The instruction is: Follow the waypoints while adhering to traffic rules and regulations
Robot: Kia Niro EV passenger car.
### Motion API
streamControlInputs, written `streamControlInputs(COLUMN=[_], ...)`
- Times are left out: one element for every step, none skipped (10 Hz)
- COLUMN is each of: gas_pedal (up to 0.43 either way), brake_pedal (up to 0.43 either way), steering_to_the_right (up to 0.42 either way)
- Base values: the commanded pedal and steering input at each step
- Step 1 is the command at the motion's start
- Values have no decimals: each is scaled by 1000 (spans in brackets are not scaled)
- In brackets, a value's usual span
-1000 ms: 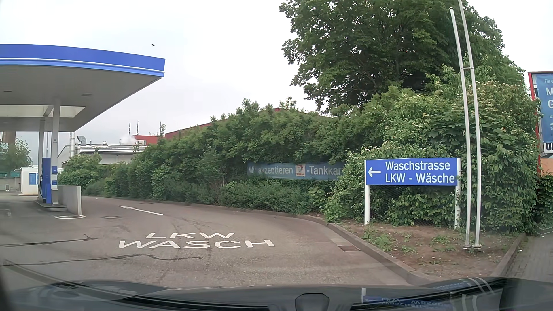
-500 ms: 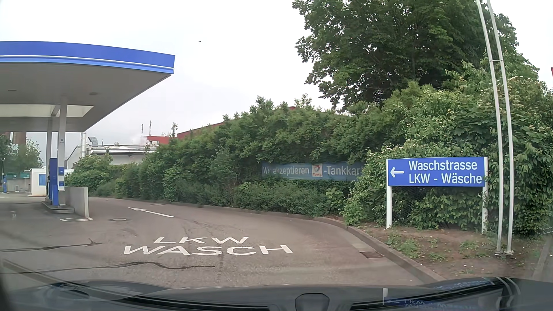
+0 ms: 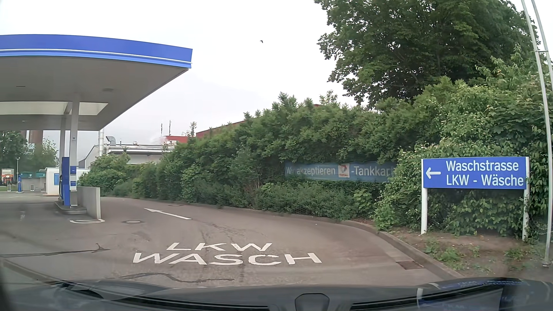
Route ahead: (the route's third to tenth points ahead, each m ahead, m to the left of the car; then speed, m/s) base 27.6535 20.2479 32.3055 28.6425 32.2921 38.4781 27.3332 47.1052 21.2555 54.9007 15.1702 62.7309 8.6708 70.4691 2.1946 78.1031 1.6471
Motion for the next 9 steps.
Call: streamControlInputs(gas_pedal=[138,138,138,138,138,138,138,138,138], brake_pedal=[0,0,0,0,0,0,0,0,0], steering_to_the_right=[-278,-249,-230,-203,-176,-151,-121,-102,-94])
